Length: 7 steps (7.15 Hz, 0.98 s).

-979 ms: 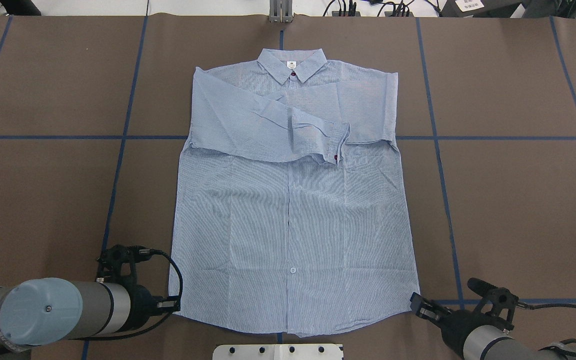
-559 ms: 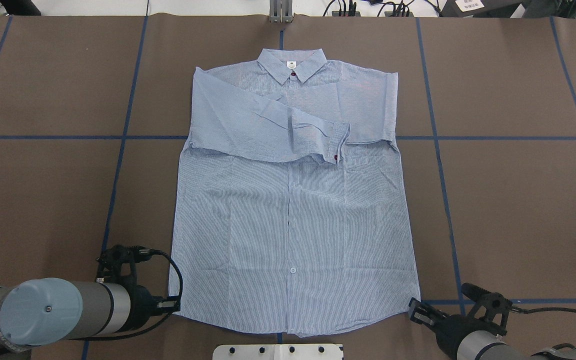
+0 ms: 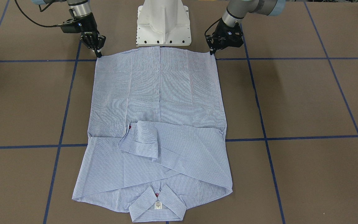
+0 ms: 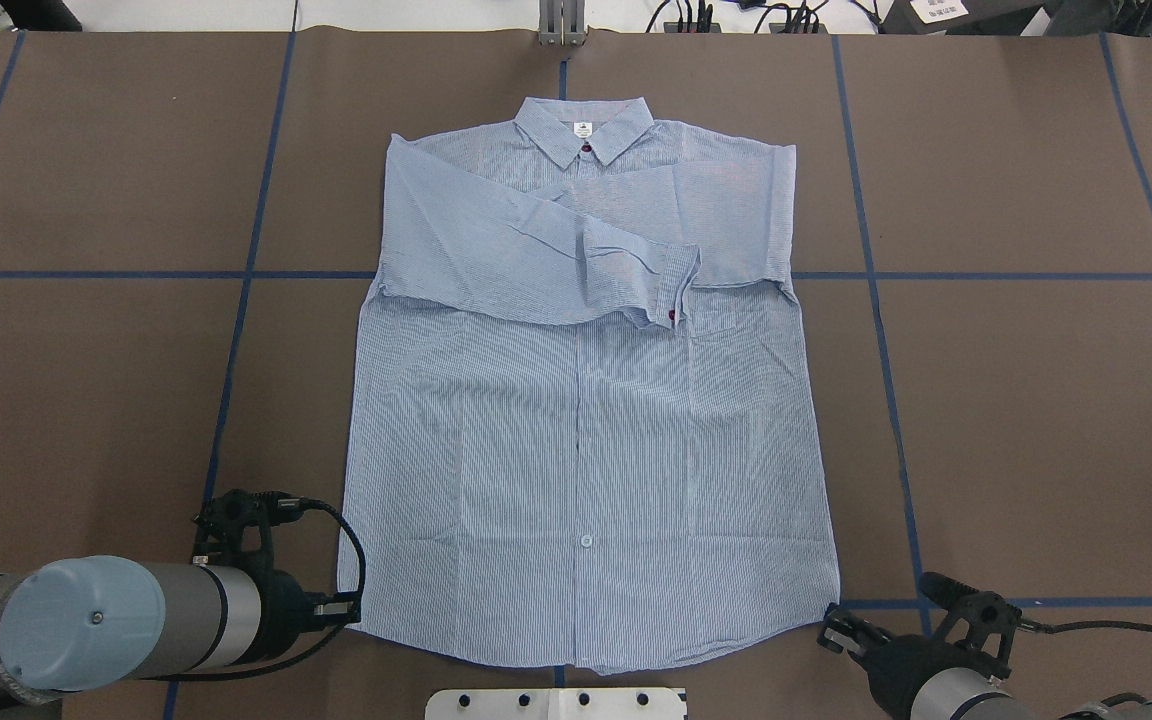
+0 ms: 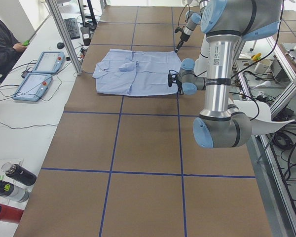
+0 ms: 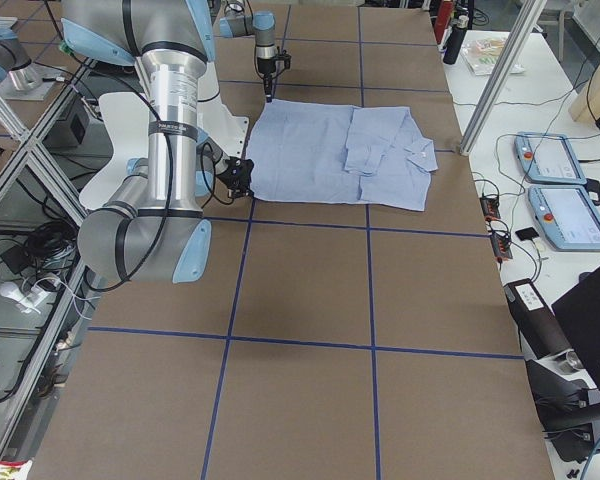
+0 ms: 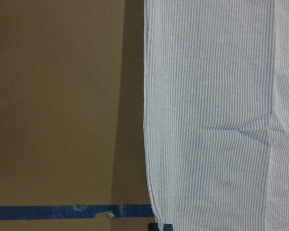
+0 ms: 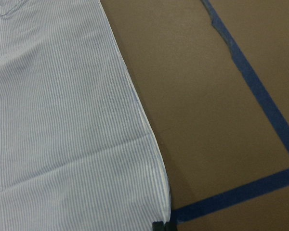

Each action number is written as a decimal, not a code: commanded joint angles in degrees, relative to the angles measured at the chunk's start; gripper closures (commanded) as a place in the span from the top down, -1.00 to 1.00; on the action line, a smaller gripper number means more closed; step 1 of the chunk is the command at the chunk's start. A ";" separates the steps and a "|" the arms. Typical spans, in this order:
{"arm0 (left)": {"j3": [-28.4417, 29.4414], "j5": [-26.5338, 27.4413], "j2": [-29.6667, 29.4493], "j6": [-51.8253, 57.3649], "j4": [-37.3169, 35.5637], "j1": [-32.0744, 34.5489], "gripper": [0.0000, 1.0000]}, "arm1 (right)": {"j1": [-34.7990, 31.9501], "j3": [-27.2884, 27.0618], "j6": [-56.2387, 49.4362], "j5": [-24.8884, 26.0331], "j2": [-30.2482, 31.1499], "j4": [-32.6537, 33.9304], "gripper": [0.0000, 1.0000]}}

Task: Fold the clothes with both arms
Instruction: 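Grasp the hem corners with both grippers and lift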

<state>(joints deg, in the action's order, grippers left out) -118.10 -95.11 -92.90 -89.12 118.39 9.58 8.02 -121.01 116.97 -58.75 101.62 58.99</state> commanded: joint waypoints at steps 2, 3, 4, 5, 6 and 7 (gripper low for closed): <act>-9.11 -3.03 1.05 0.09 -2.70 0.18 -1.00 | -1.07 -11.38 -0.16 -1.61 0.86 3.12 -1.00; -16.74 -7.24 1.84 0.09 -7.42 0.52 -1.00 | -1.16 -17.96 0.01 -5.98 1.03 7.76 -1.00; -23.34 -9.45 1.76 0.00 -12.87 0.35 -1.00 | -1.16 -25.43 0.10 -9.24 1.47 13.03 -1.00; -28.63 -12.09 1.67 0.00 -17.71 0.44 -1.00 | -3.42 -30.98 0.01 -13.71 0.95 18.13 -1.00; -29.38 -13.94 0.89 0.00 -20.36 1.22 -1.00 | -10.75 -31.21 -0.86 -21.15 0.86 19.40 -1.00; -26.95 -13.96 0.71 0.61 -21.00 3.75 -1.00 | -17.44 -29.73 -5.13 -26.62 0.42 19.93 -1.00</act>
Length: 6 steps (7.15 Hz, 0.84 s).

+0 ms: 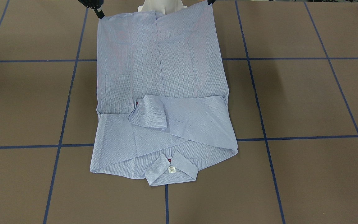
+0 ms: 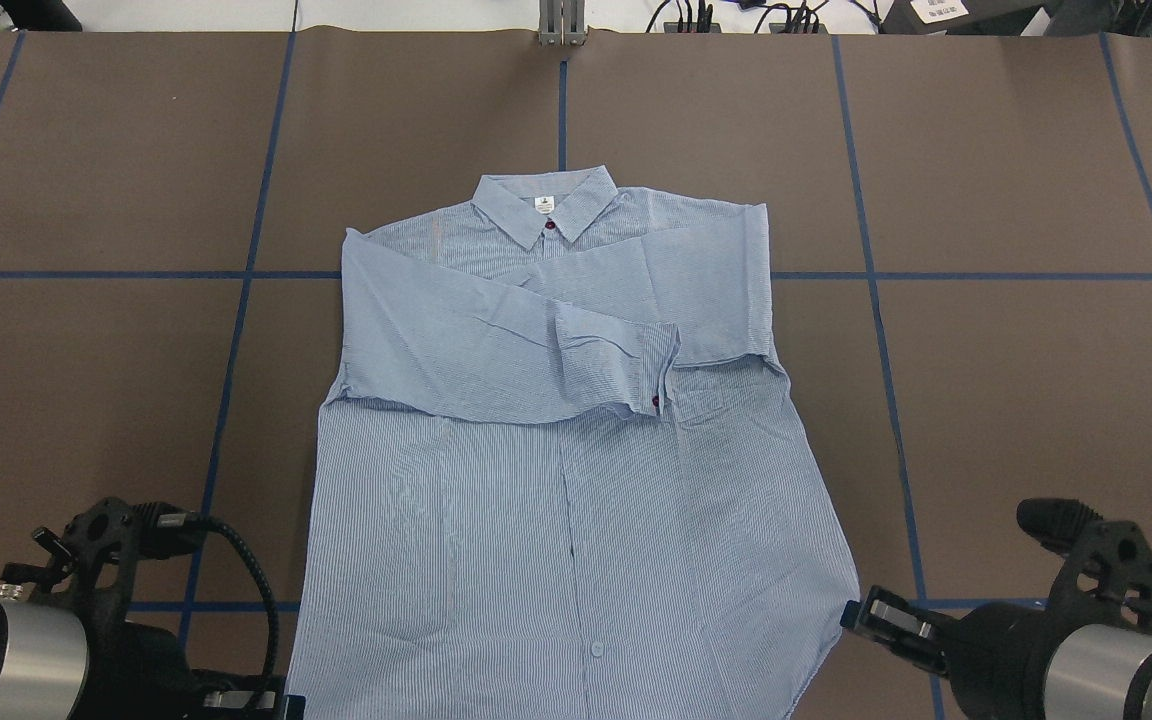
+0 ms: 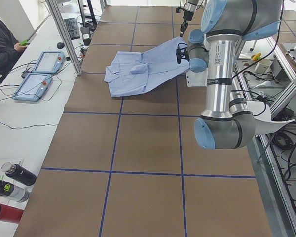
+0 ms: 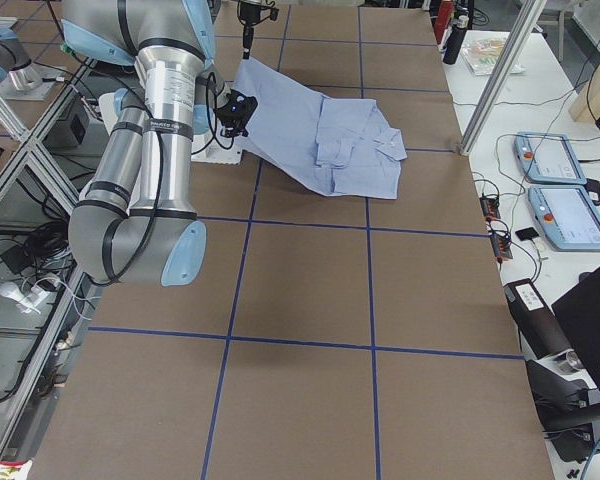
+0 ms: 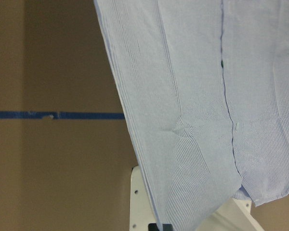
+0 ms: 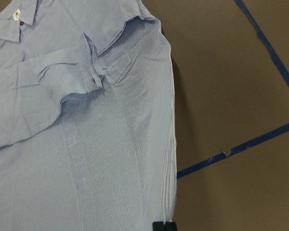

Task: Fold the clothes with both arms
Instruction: 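Fold the hem with both grippers up toward the collar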

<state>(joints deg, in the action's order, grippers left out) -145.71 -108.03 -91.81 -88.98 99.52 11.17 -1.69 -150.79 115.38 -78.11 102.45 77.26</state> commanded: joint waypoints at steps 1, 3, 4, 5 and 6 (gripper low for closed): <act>5.82 -0.87 -2.30 0.74 -2.13 5.84 -1.00 | -13.89 7.37 -9.15 -8.27 -7.19 1.75 -1.00; 18.12 -0.78 -11.85 10.44 -4.66 18.90 -1.00 | -27.93 24.42 -17.60 -14.30 -22.23 1.84 -1.00; 21.48 -0.69 -17.47 14.93 -9.64 24.45 -1.00 | -33.06 28.06 -20.26 -16.96 -25.77 1.93 -1.00; 24.30 -0.52 -22.31 16.63 -12.74 28.08 -1.00 | -35.29 31.49 -21.15 -16.98 -31.29 4.19 -1.00; 27.29 -0.34 -23.67 16.82 -12.25 30.37 -1.00 | -37.22 34.48 -24.30 -16.98 -37.26 9.52 -1.00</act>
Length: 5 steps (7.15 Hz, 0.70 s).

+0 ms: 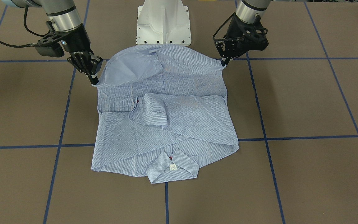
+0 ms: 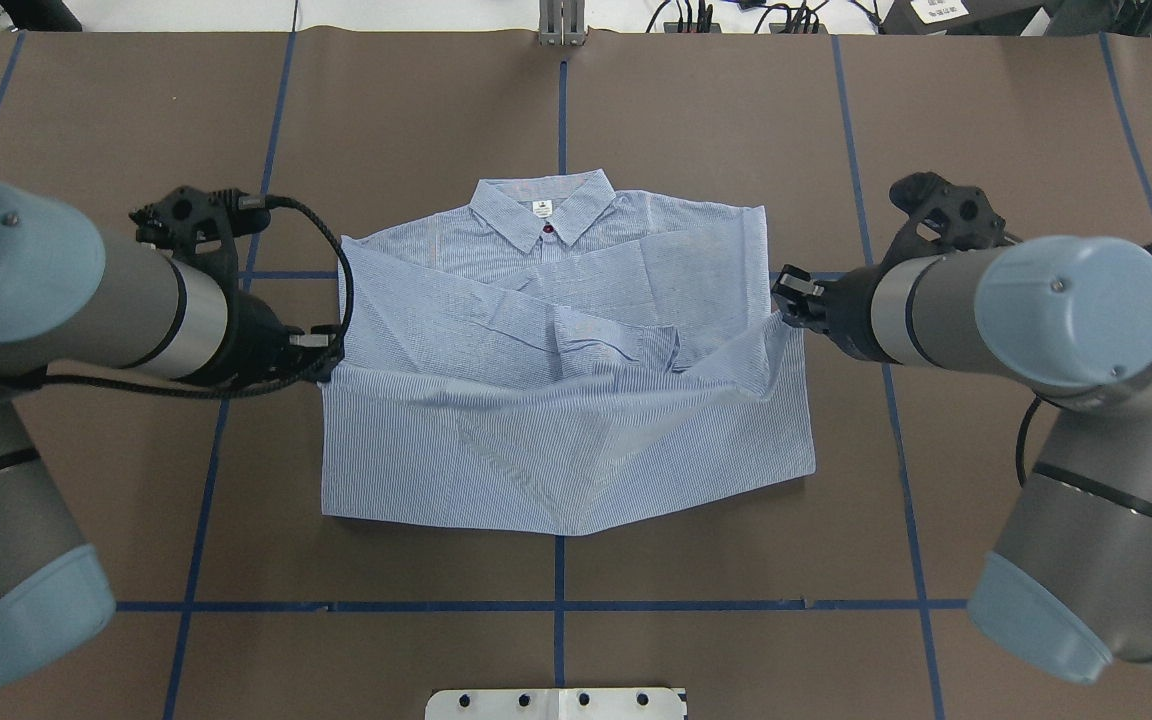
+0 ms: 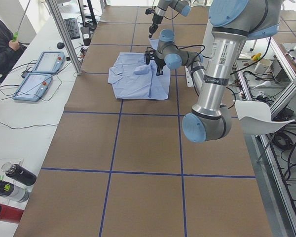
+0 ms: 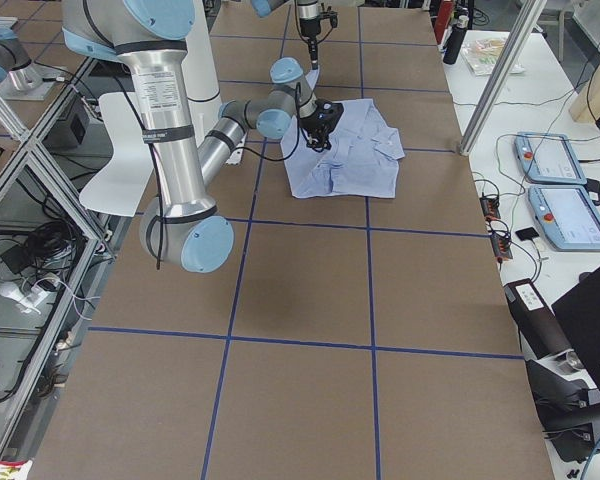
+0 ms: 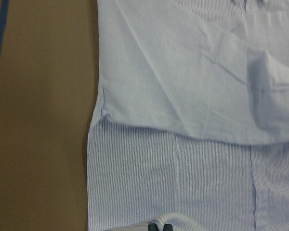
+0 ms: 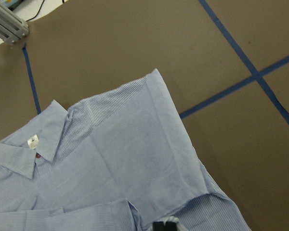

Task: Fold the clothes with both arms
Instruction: 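Fold the hem with both grippers up toward the collar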

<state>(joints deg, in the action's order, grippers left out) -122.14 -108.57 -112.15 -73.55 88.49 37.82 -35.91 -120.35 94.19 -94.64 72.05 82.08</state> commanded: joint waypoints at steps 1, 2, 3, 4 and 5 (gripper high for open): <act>6.44 3.25 -4.64 4.61 -1.13 4.62 -1.00 | -4.86 7.64 -5.75 -0.46 -8.75 4.93 -1.00; 10.56 4.76 -5.87 6.21 -0.35 5.33 -1.00 | -6.62 11.24 -8.21 -0.55 -9.99 4.85 -1.00; 15.13 5.03 -6.41 6.66 3.58 6.20 -1.00 | -7.24 16.67 -9.63 -0.55 -12.61 4.76 -1.00; 19.70 6.17 -6.50 6.75 8.31 6.12 -1.00 | -7.25 22.21 -10.07 -0.55 -14.82 2.67 -1.00; 24.09 6.61 -6.76 6.84 12.10 6.12 -1.00 | -7.25 27.05 -10.43 -0.55 -14.84 -2.14 -1.00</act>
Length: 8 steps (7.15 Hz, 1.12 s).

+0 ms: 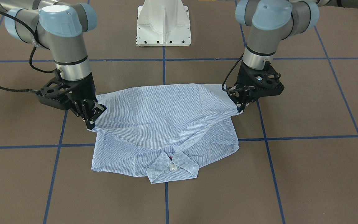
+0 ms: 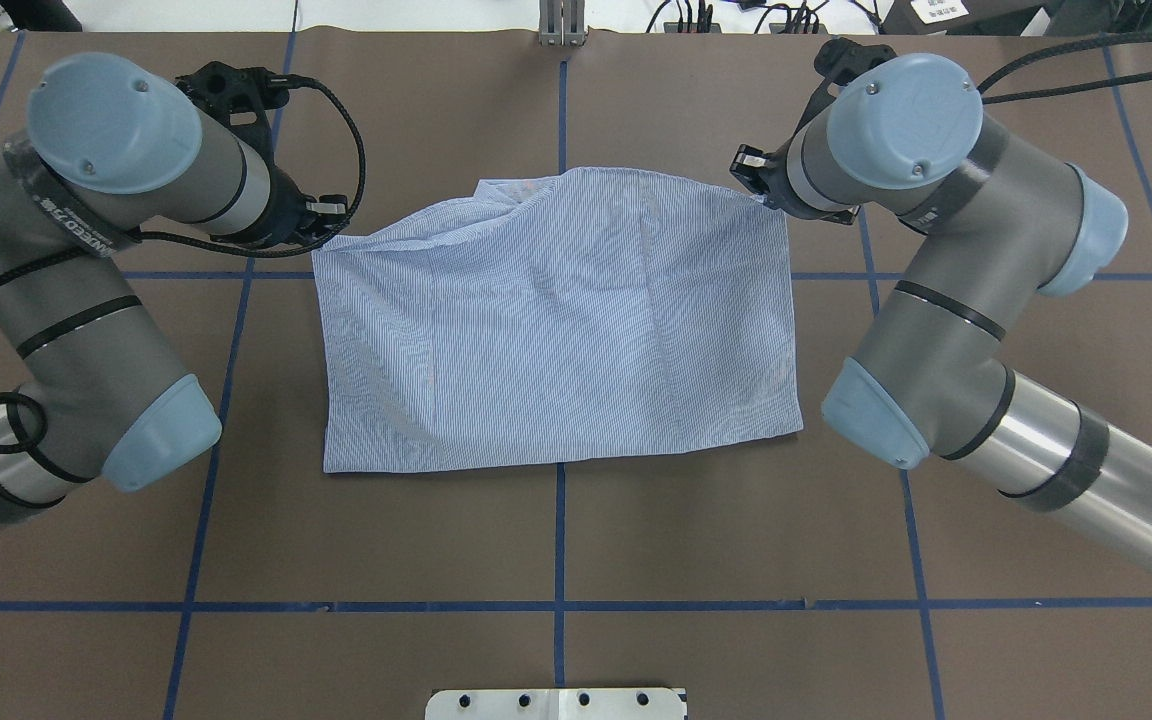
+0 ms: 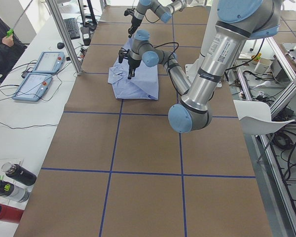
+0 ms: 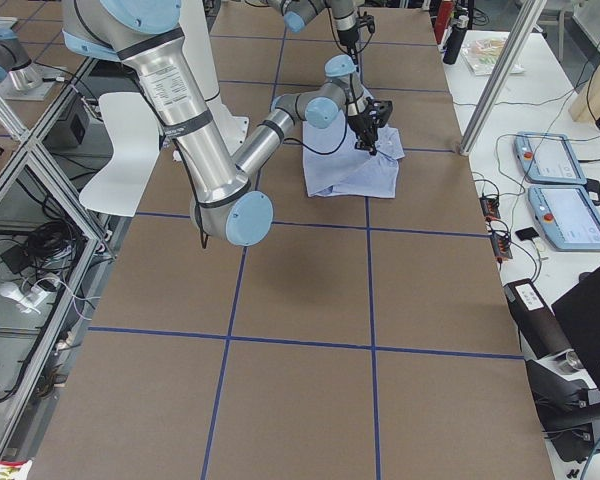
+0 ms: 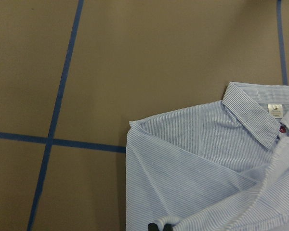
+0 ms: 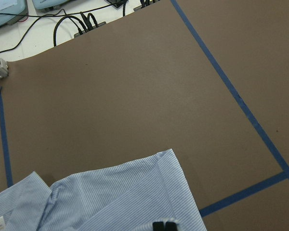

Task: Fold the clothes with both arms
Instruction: 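Release the hem near the collar and raise both grippers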

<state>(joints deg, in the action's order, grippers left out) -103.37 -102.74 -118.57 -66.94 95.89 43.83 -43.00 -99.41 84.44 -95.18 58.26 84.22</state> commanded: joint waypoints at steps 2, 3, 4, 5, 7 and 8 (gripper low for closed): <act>13.16 0.79 -1.84 3.39 11.92 0.11 -1.00 | -0.16 13.69 -1.55 0.00 -1.39 -12.73 -1.00; 15.02 0.70 -1.84 5.31 14.31 0.11 -1.00 | -0.16 15.28 -3.12 0.00 -1.39 -13.98 -1.00; 16.08 0.70 -1.76 6.63 15.81 0.20 -1.00 | -0.07 16.17 -3.31 -0.09 -1.39 -14.00 -1.00; 16.09 0.61 -1.76 8.13 16.08 0.29 -1.00 | -0.07 16.79 -4.27 -0.09 -1.48 -14.00 -0.54; 14.70 -1.22 -1.67 9.28 18.09 1.42 1.00 | -1.98 17.49 -9.54 -3.74 -3.06 -13.65 1.00; 12.69 -9.85 -0.97 12.50 17.85 3.08 1.00 | -5.57 17.41 -13.56 -11.27 -3.32 -13.21 1.00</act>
<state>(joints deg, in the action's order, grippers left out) -88.74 -105.41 -120.11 -57.27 113.35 45.29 -45.17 -82.09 74.93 -99.38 55.48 70.58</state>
